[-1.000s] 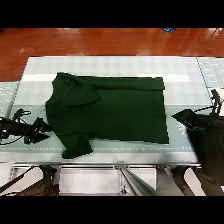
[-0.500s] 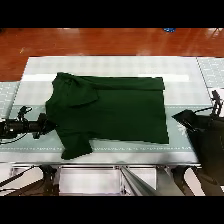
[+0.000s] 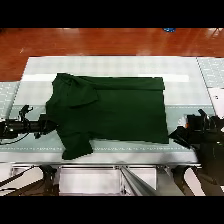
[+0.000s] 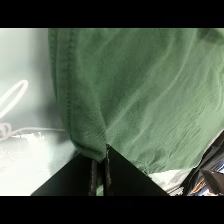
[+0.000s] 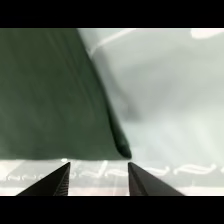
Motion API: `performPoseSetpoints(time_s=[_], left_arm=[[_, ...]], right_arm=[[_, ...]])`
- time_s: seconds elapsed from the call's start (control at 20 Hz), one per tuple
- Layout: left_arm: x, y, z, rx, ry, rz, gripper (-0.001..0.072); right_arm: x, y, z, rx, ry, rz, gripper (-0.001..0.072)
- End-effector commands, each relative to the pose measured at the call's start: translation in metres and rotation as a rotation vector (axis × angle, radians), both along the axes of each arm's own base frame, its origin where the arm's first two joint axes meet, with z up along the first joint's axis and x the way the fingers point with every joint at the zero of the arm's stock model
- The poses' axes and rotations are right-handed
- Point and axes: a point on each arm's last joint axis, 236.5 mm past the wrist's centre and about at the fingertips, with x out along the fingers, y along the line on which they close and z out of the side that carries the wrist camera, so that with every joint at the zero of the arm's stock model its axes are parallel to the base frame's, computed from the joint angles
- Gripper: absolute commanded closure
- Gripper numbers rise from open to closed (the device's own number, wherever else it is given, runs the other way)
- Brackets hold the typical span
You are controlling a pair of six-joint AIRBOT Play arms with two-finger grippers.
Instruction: Fold the shirts.
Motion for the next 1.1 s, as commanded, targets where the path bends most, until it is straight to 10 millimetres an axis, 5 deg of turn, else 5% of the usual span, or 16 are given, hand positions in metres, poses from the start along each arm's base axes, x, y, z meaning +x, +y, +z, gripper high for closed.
performPoseSetpoints(time_s=[0.0, 0.25, 0.45, 0.6, 0.65, 0.75, 0.8, 0.95, 1.05], left_arm=[[0.000, -0.001, 0.001, -0.004, -0.003, -0.004, 0.0644], [-0.001, -0.002, 0.001, -0.008, -0.002, -0.007, 0.0644], [-0.001, -0.002, 0.001, -0.009, 0.000, -0.005, 0.0643], [0.005, 0.000, 0.005, -0.006, -0.028, -0.009, 0.0644], [0.014, 0.003, 0.013, -0.006, -0.057, -0.018, 0.0644], [0.049, 0.008, 0.054, -0.045, -0.174, 0.003, 0.0644], [0.076, 0.012, 0.090, -0.071, -0.280, 0.030, 0.0644], [0.148, 0.027, 0.245, -0.090, -0.739, 0.093, 0.0688], [0.159, 0.027, 0.345, -0.041, -0.984, 0.067, 0.0689]], right_arm=[[-0.009, 0.003, -0.009, 0.023, 0.059, -0.010, 0.0303], [-0.003, 0.000, -0.036, 0.050, 0.129, -0.042, 0.0303], [0.042, 0.023, -0.049, 0.119, 0.023, -0.056, 0.0330], [0.085, 0.056, -0.028, 0.183, -0.111, 0.079, 0.0692], [0.104, 0.063, -0.010, 0.192, -0.167, 0.122, 0.0691], [0.146, 0.067, 0.040, 0.188, -0.291, 0.201, 0.0692], [0.170, 0.065, 0.076, 0.179, -0.371, 0.229, 0.0692], [0.231, 0.042, 0.197, 0.034, -0.623, 0.286, 0.0692], [0.250, 0.024, 0.286, -0.114, -0.790, 0.302, 0.0692]])
